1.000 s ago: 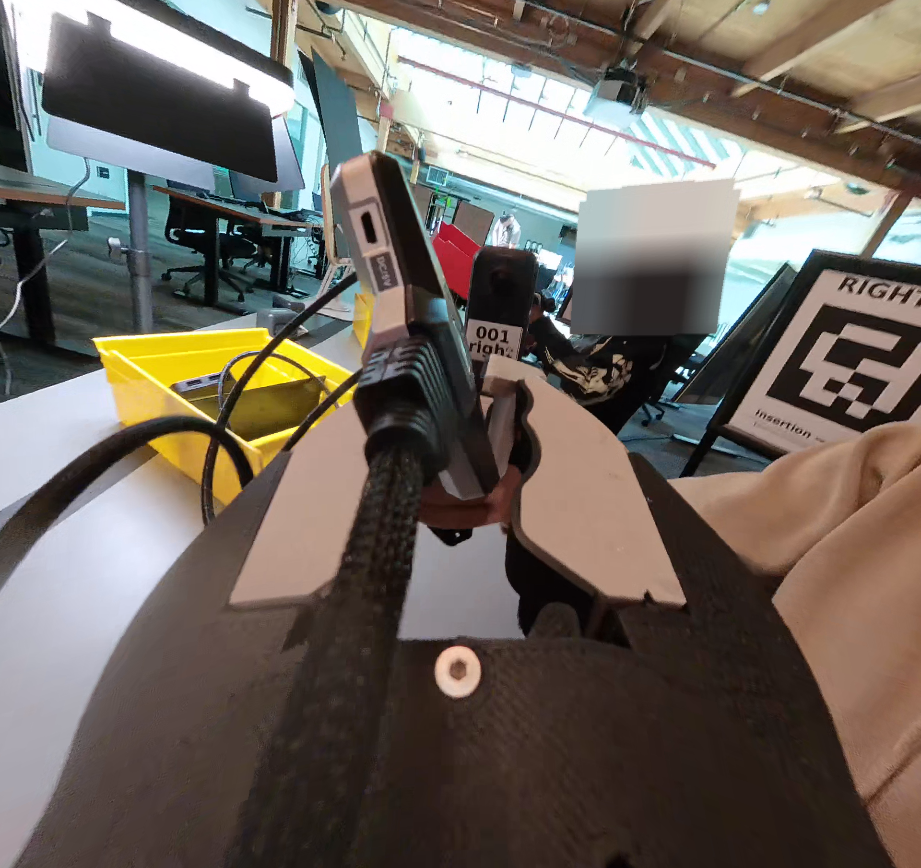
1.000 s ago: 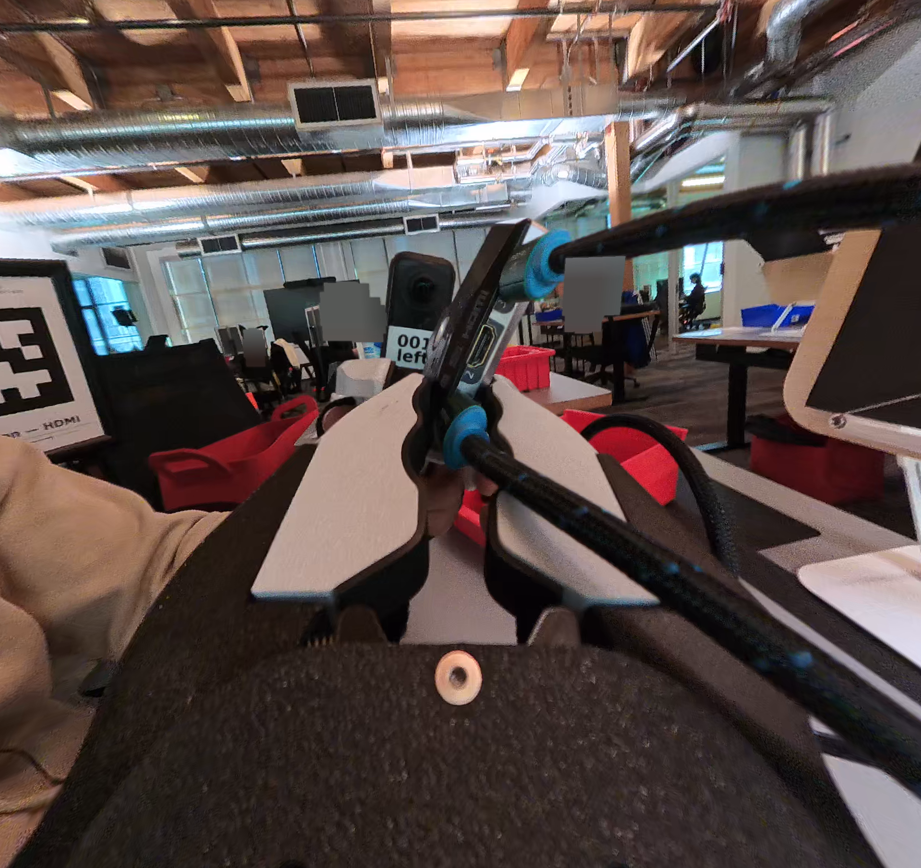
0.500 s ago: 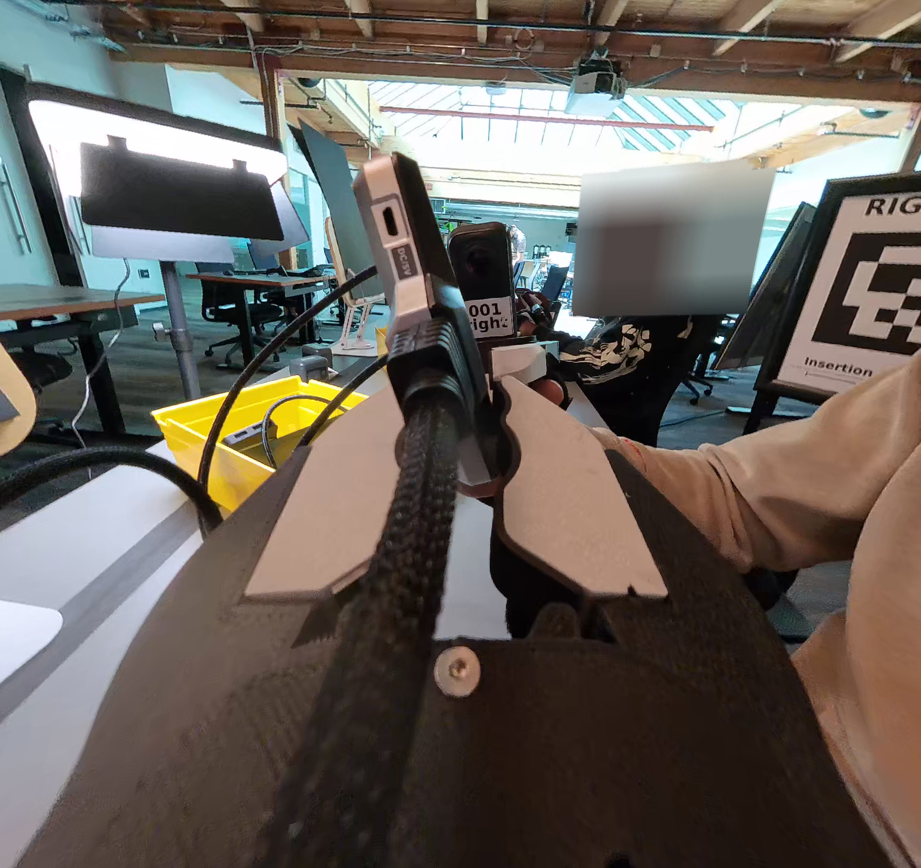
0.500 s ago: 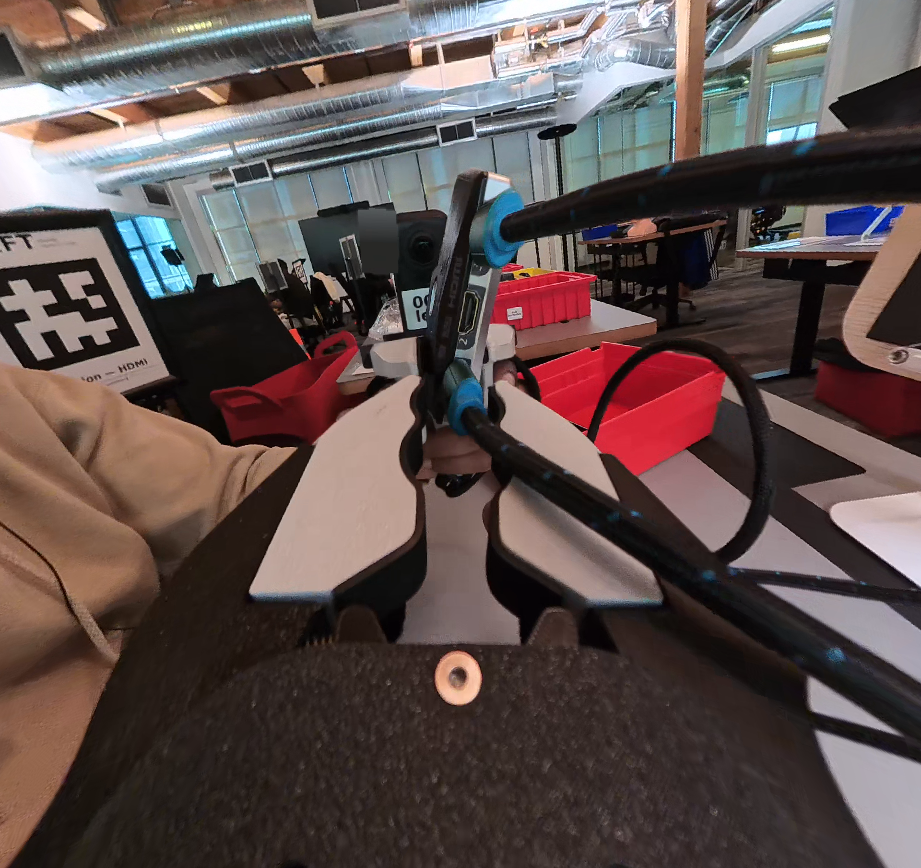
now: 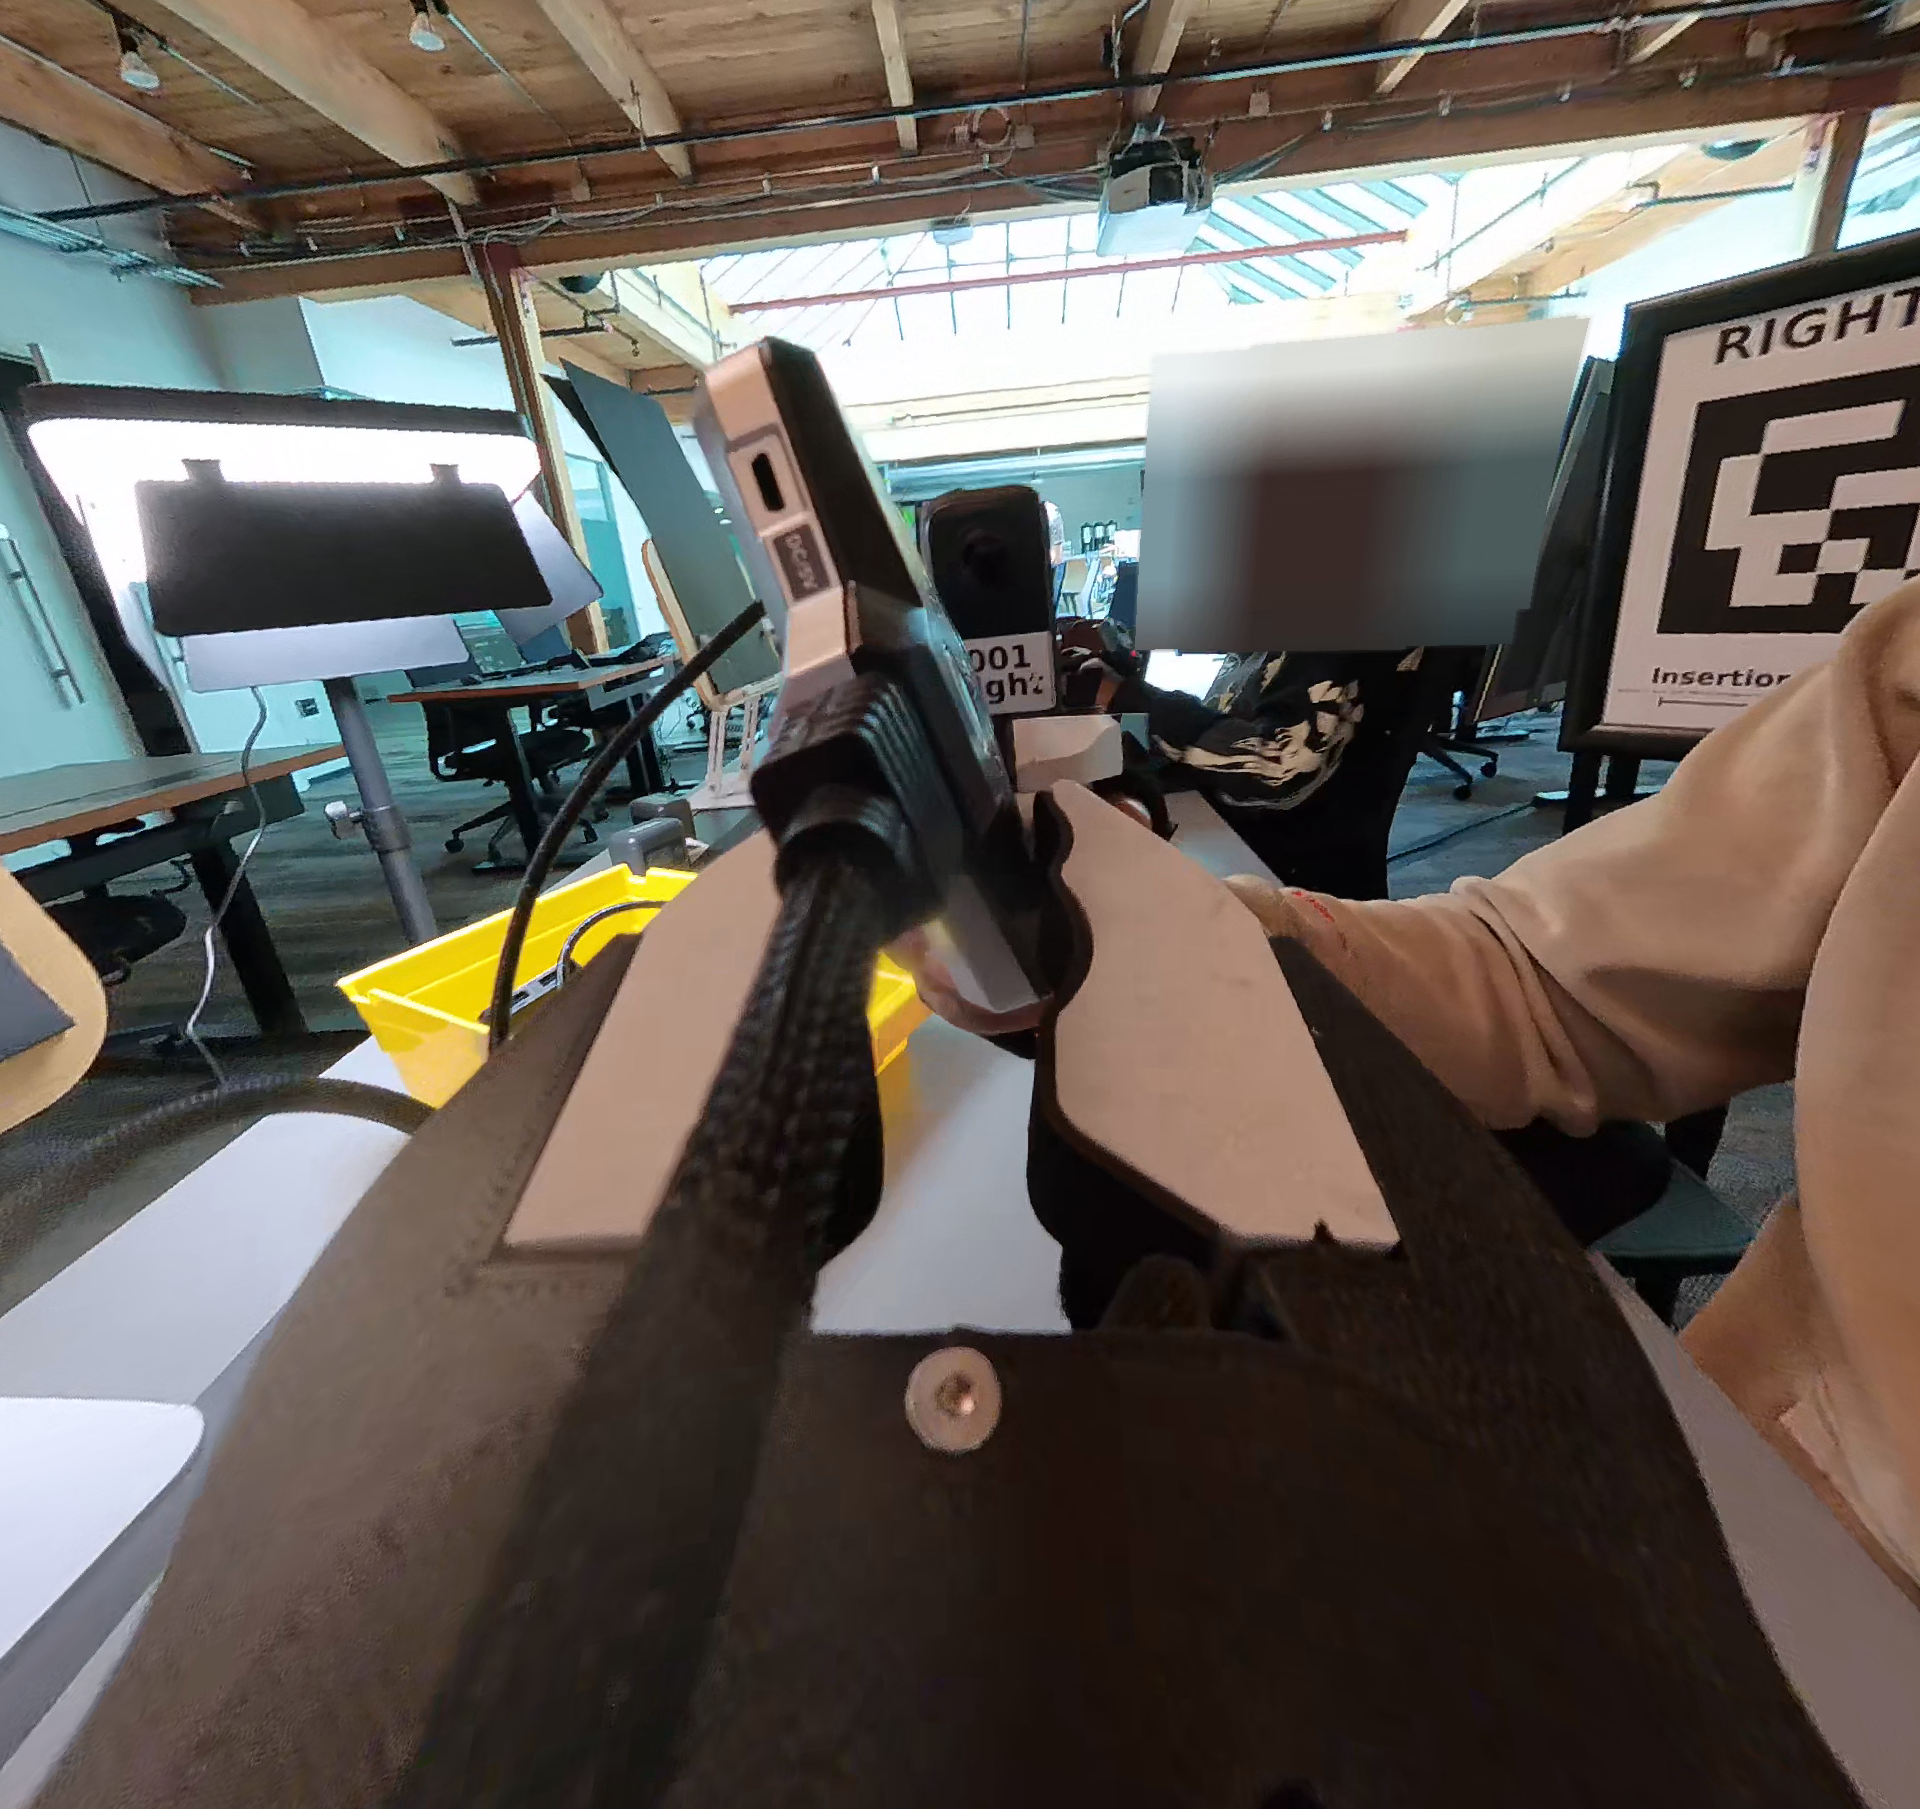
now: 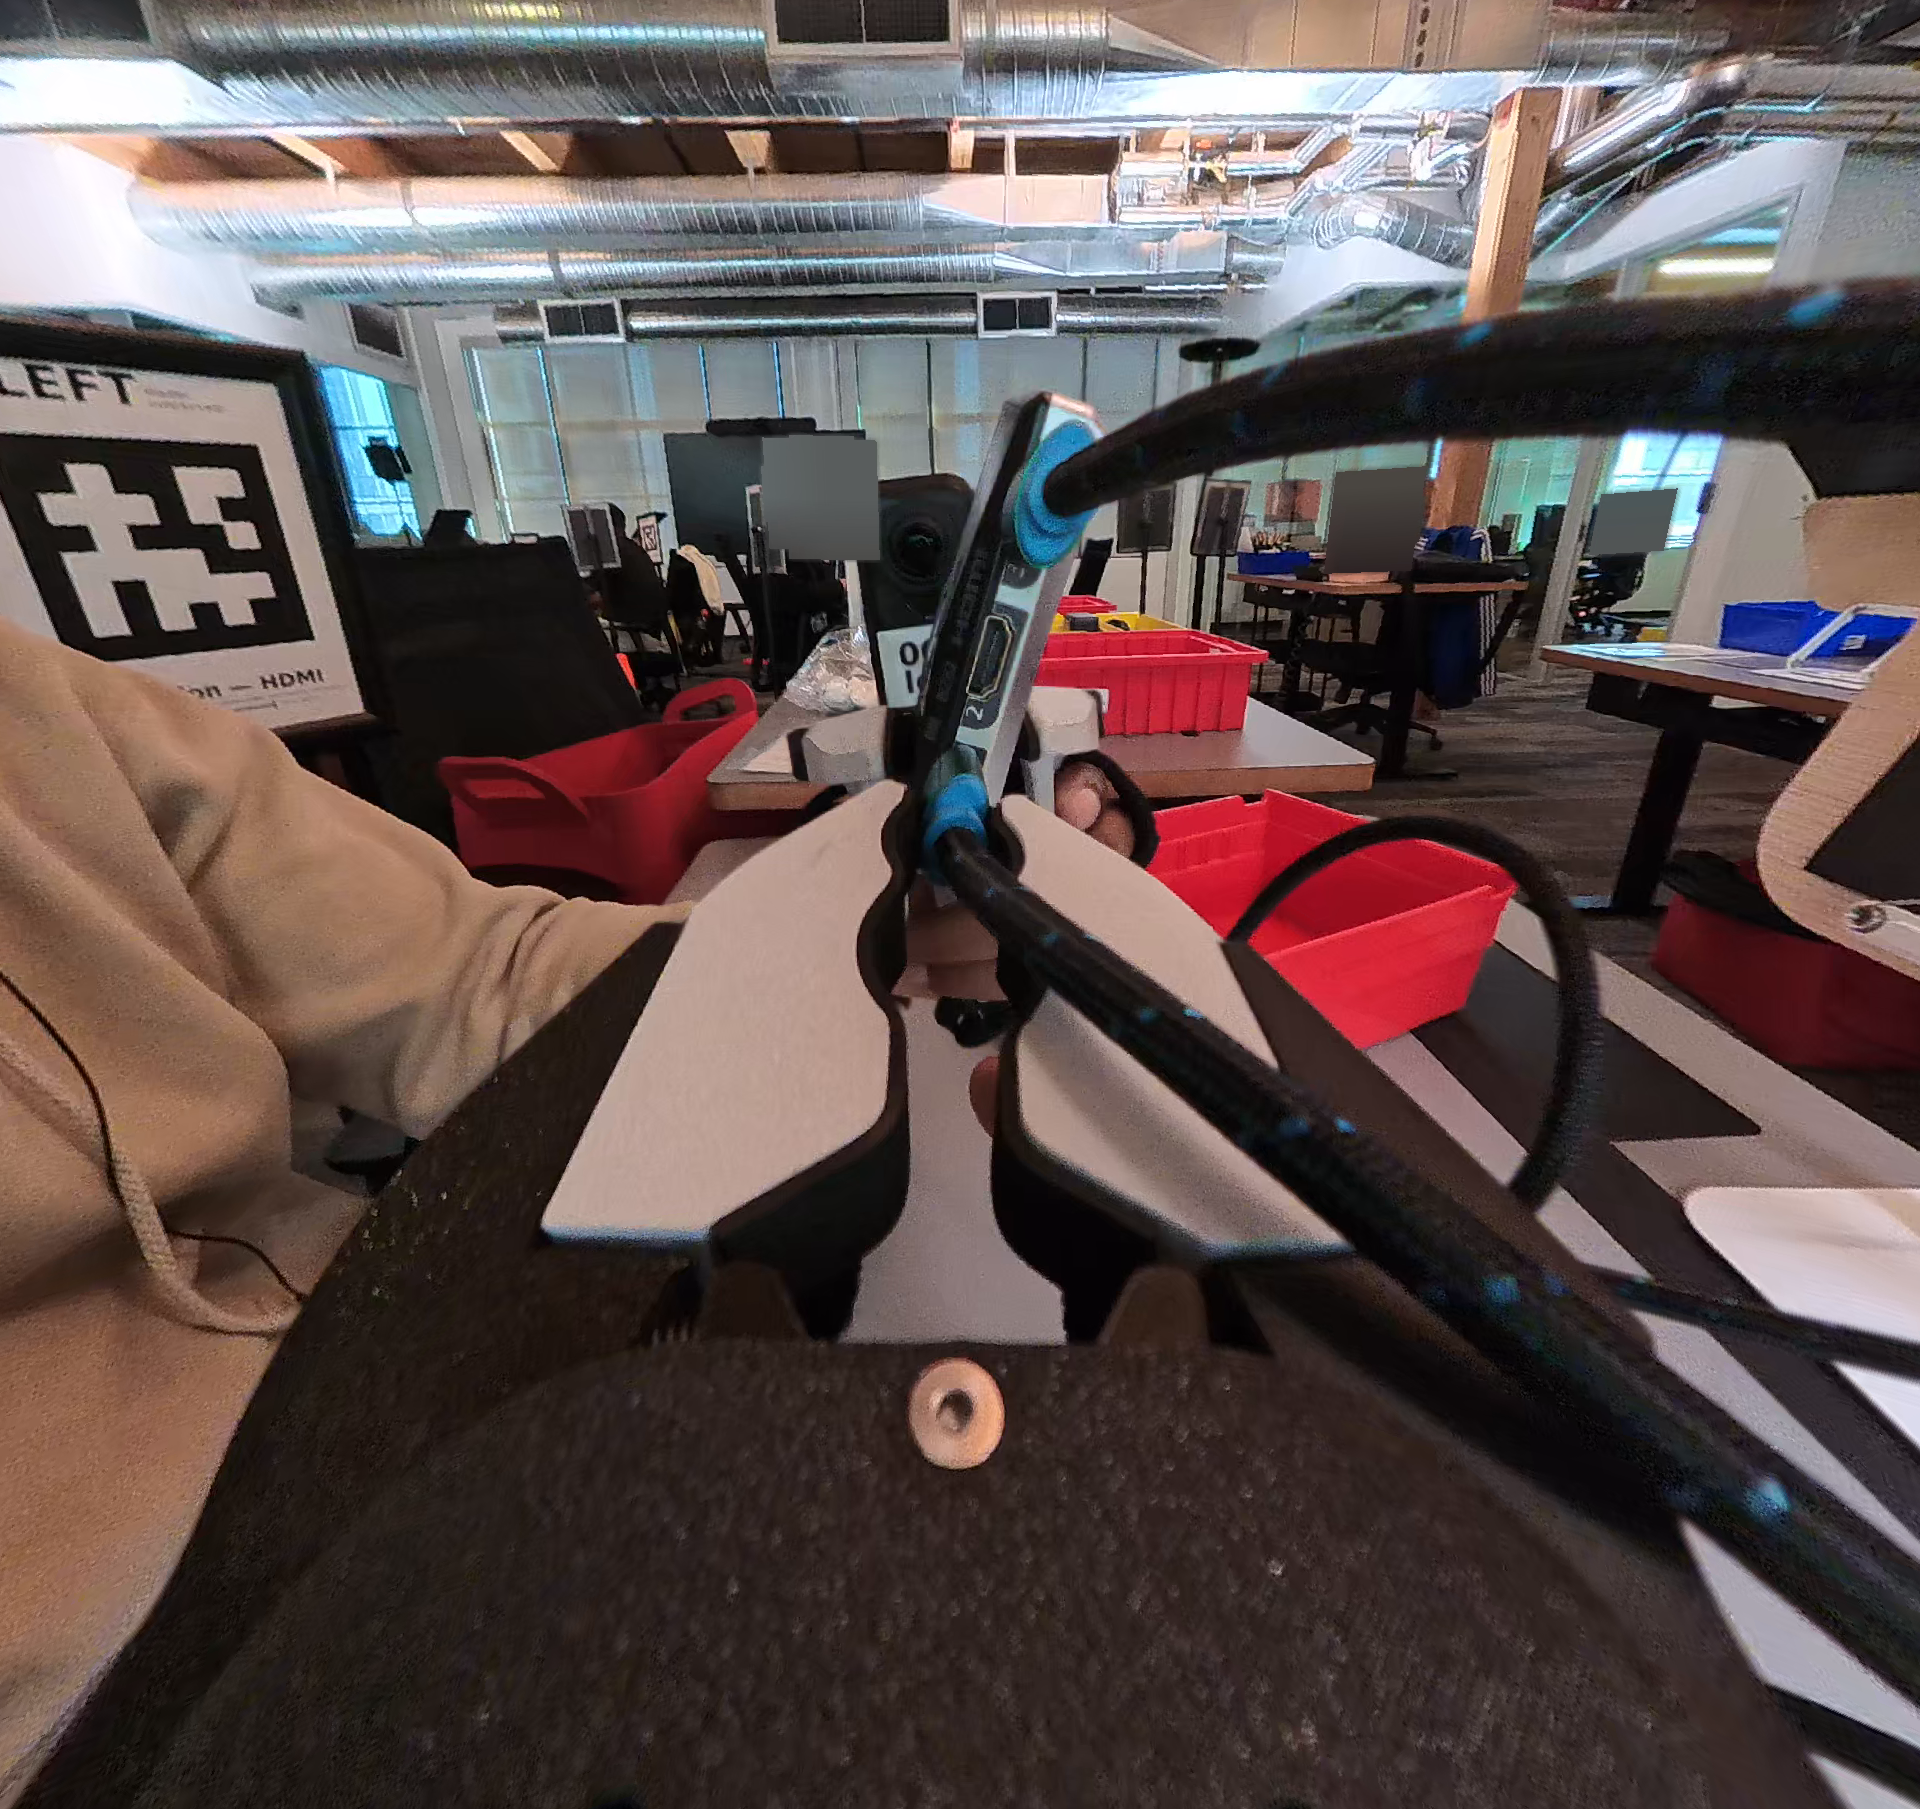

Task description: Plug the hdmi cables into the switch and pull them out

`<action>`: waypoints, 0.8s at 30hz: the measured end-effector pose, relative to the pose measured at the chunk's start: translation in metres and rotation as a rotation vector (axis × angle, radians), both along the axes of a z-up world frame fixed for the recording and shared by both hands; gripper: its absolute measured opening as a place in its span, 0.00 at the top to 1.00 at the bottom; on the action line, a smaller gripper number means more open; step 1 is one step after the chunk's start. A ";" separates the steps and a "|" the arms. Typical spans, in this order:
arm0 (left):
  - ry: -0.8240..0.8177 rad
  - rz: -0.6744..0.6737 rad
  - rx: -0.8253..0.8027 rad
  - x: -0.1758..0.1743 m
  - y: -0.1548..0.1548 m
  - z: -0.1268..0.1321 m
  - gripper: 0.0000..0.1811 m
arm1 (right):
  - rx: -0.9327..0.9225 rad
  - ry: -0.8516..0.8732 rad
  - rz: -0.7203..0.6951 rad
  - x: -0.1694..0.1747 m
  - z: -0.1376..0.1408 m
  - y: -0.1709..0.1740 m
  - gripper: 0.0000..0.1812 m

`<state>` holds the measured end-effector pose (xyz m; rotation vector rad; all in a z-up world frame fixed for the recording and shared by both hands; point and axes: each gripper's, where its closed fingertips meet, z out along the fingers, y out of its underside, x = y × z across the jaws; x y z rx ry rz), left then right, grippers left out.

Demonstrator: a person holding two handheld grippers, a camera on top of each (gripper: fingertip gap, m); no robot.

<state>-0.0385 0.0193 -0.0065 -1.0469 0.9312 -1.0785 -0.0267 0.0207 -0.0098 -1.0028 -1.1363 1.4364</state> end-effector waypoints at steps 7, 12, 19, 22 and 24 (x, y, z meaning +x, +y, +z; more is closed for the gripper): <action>0.104 0.020 -0.021 0.005 -0.001 -0.008 0.83 | 0.072 -0.012 -0.013 -0.001 -0.005 -0.002 0.93; 0.122 0.009 0.013 0.011 -0.004 -0.013 0.86 | 0.128 -0.034 0.001 0.003 -0.011 -0.006 0.94; 0.072 0.018 0.117 0.012 -0.010 -0.011 0.88 | 0.125 -0.016 0.008 0.000 -0.006 -0.012 0.94; 0.070 0.021 0.139 0.015 -0.012 -0.012 0.88 | 0.137 -0.011 0.000 -0.004 -0.006 -0.015 0.94; 0.071 0.017 0.143 0.016 -0.013 -0.011 0.88 | 0.130 -0.006 0.011 -0.004 -0.005 -0.016 0.94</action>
